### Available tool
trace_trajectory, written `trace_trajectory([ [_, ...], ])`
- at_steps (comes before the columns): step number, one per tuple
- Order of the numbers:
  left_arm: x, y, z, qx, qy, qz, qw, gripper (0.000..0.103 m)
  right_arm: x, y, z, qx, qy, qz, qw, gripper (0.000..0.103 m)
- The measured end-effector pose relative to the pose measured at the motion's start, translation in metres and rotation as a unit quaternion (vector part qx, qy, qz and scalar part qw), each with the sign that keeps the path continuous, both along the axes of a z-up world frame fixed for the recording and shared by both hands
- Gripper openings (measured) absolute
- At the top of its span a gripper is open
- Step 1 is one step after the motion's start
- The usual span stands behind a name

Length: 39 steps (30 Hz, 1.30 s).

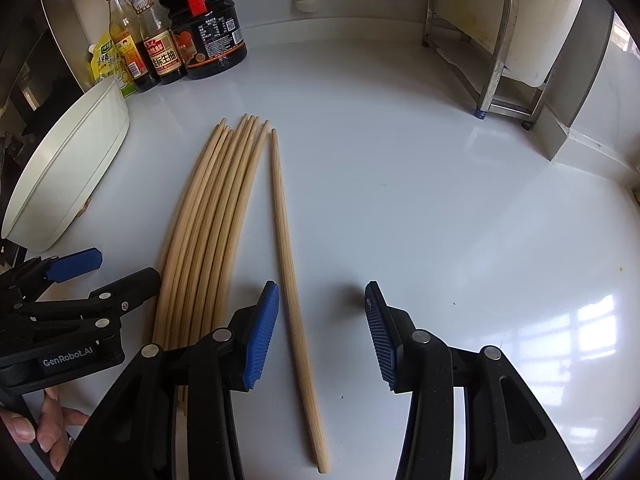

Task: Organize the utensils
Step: 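Close the left tool on a chopstick while the right tool grasps another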

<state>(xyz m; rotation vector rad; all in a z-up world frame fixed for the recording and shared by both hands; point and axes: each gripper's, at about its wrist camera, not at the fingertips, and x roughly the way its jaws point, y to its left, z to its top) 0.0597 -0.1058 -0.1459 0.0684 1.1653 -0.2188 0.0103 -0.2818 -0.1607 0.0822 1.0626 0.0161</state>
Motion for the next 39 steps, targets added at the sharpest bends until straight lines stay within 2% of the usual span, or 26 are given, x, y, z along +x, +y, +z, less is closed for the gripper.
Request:
trace_trajectory([
  [10,0.003,0.002,-0.001,0.014,-0.002,0.014,0.9998,0.089,-0.001,0.004,-0.001,-0.006,0.001,0.006,1.0,0.043],
  [13,0.006,-0.001,-0.004,0.031,-0.001,0.015,0.9994,0.091,0.001,0.005,-0.001,-0.01,0.0,0.006,1.0,0.043],
  [20,0.012,-0.004,-0.002,0.028,-0.004,0.021,0.9994,0.09,0.003,0.014,-0.003,-0.038,-0.005,0.02,0.999,0.043],
  [23,0.008,-0.007,0.0,0.026,-0.014,0.015,0.9995,0.082,0.002,0.019,-0.004,-0.046,-0.008,0.032,0.998,0.039],
  [26,0.005,-0.012,0.002,0.025,-0.022,0.002,0.9994,0.068,0.001,0.021,-0.003,-0.045,-0.01,0.038,0.998,0.032],
  [28,0.002,-0.016,0.004,0.024,-0.025,-0.006,0.9994,0.057,0.002,0.023,-0.003,-0.046,-0.01,0.043,0.998,0.023],
  [30,0.0,-0.018,0.005,0.023,-0.024,-0.011,0.9994,0.052,0.002,0.024,-0.002,-0.043,-0.01,0.043,0.998,0.009],
  [32,-0.001,-0.019,0.006,0.021,-0.025,-0.016,0.9993,0.043,0.002,0.026,-0.002,-0.041,-0.009,0.044,0.998,0.007],
  [34,-0.003,-0.018,0.007,0.018,-0.024,-0.025,0.9992,0.022,0.002,0.028,-0.001,-0.037,-0.009,0.046,0.998,0.007],
  [37,-0.001,-0.02,0.008,0.011,-0.019,-0.042,0.9989,0.008,0.002,0.029,-0.001,-0.028,-0.009,0.041,0.999,0.006],
  [39,0.0,-0.018,0.007,0.008,-0.013,-0.049,0.9987,0.008,0.002,0.027,0.0,-0.017,-0.007,0.033,0.999,0.006],
])
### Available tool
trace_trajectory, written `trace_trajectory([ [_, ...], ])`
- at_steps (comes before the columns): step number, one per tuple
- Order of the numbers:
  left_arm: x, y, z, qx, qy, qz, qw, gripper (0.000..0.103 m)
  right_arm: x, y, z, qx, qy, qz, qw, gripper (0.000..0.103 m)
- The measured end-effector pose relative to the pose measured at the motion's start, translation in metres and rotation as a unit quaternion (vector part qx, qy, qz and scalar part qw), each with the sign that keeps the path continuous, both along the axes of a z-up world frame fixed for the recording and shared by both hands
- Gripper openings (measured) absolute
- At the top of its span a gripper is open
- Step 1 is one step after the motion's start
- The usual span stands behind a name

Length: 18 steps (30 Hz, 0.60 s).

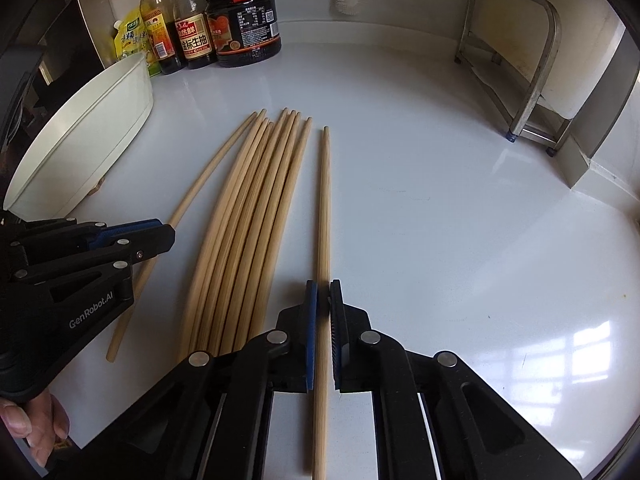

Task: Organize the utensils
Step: 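Close the left tool on a chopstick while the right tool grasps another, then lift both held chopsticks and carry them over the white basin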

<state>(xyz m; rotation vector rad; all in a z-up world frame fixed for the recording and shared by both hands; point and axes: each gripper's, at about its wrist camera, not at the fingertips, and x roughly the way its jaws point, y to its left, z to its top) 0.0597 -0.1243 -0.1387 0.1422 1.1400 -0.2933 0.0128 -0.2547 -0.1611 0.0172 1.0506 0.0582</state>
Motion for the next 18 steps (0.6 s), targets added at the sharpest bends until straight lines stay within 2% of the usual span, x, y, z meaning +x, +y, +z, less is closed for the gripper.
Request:
trace_trajectory([
  [4,0.003,0.01,0.001,-0.028,0.023,-0.005,0.9993,0.008,0.0,-0.008,0.001,0.033,0.008,-0.027,0.999,0.006],
  [9,0.006,0.022,0.014,-0.048,0.026,-0.008,0.9985,0.008,-0.003,-0.009,0.013,0.051,0.006,-0.047,0.998,0.006],
  [18,0.01,0.052,0.061,-0.074,-0.012,-0.007,0.9972,0.008,0.004,0.018,0.053,0.067,-0.022,-0.044,0.997,0.006],
])
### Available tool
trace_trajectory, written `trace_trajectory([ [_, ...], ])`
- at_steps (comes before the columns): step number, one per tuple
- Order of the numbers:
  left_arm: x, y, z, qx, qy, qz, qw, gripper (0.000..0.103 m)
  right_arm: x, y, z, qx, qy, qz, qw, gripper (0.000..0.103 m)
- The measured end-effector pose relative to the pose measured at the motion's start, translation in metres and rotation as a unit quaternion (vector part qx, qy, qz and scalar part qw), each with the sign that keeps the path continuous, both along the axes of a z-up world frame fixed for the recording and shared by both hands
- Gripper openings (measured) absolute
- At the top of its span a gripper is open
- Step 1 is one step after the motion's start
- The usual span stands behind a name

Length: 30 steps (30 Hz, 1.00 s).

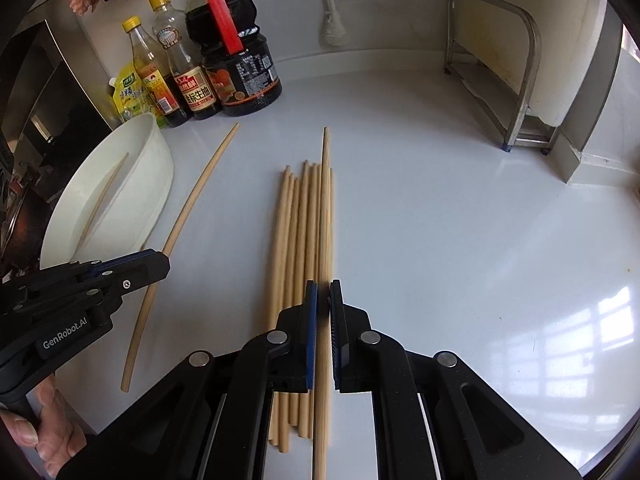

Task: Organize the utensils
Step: 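Lift both held chopsticks and carry them over the white basin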

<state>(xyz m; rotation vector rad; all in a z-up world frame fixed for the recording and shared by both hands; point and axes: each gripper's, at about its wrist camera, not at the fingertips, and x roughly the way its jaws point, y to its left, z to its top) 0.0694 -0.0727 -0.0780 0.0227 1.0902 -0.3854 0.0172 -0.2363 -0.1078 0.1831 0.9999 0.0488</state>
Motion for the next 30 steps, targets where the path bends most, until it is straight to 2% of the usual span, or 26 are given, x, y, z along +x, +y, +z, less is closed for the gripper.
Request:
trace_trajectory([
  [5,0.011,0.041,0.028,-0.001,-0.028,0.032,0.9991,0.008,0.02,0.038,0.029,-0.002,-0.024,0.028,0.999,0.006],
  [10,0.026,0.102,0.055,-0.002,-0.055,0.078,0.9954,0.008,0.05,0.09,0.057,0.005,-0.049,0.066,0.997,0.006],
  [17,0.06,0.187,0.073,0.016,-0.076,0.136,0.9877,0.008,0.102,0.177,0.071,0.023,-0.055,0.117,0.991,0.006],
  [23,0.088,0.223,0.049,0.034,-0.053,0.144,0.9876,0.008,0.139,0.242,0.055,0.032,-0.026,0.141,0.989,0.006],
  [30,0.099,0.234,0.014,0.039,-0.016,0.135,0.9899,0.008,0.155,0.264,0.02,0.033,0.017,0.128,0.991,0.006],
])
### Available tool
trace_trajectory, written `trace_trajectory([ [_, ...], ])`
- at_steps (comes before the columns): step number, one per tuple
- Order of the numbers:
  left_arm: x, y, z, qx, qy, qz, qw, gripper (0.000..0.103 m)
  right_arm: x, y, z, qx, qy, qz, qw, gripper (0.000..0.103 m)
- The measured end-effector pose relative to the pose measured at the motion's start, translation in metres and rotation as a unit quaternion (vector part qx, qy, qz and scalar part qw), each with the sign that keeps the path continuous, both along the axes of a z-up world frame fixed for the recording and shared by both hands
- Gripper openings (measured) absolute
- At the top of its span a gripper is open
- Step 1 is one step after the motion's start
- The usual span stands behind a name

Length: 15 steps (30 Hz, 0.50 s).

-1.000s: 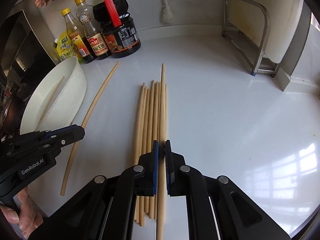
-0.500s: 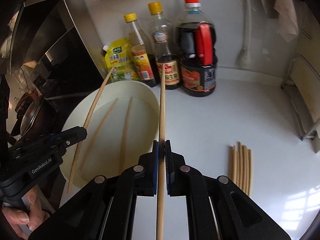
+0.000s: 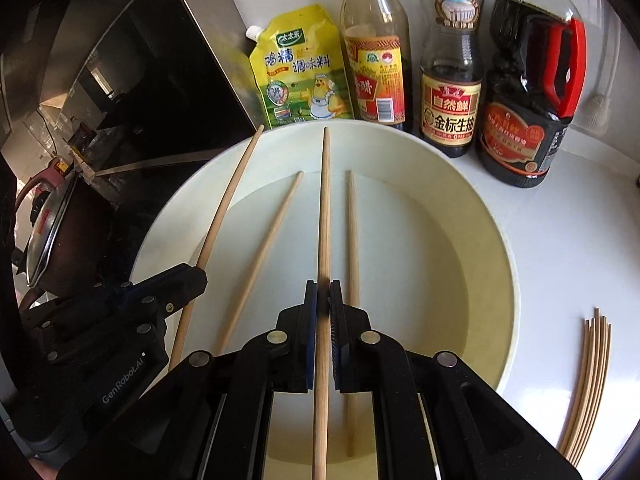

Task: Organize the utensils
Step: 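Lift both held chopsticks and carry them over the white basin, then lower the chopsticks into the basin and open the left then right tool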

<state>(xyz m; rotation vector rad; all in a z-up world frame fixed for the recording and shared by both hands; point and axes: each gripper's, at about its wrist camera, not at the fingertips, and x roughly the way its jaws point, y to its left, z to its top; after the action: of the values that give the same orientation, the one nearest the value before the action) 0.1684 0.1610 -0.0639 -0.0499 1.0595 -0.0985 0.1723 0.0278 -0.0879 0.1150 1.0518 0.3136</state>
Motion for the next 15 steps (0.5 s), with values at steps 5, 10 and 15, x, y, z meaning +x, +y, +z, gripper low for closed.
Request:
trace_trajectory([
  [5,0.004,0.002,-0.016,-0.001,0.02,-0.009,0.9998,0.008,0.004,-0.002,-0.015,-0.007,0.025,-0.013,1.0,0.006],
  [10,0.006,0.001,-0.02,-0.004,0.024,-0.015,0.9996,0.011,0.004,-0.005,-0.02,-0.012,0.03,-0.02,0.999,0.006],
  [15,0.006,0.004,-0.017,-0.004,0.017,-0.009,0.9998,0.035,0.005,-0.006,-0.02,-0.014,0.029,-0.024,0.999,0.007],
])
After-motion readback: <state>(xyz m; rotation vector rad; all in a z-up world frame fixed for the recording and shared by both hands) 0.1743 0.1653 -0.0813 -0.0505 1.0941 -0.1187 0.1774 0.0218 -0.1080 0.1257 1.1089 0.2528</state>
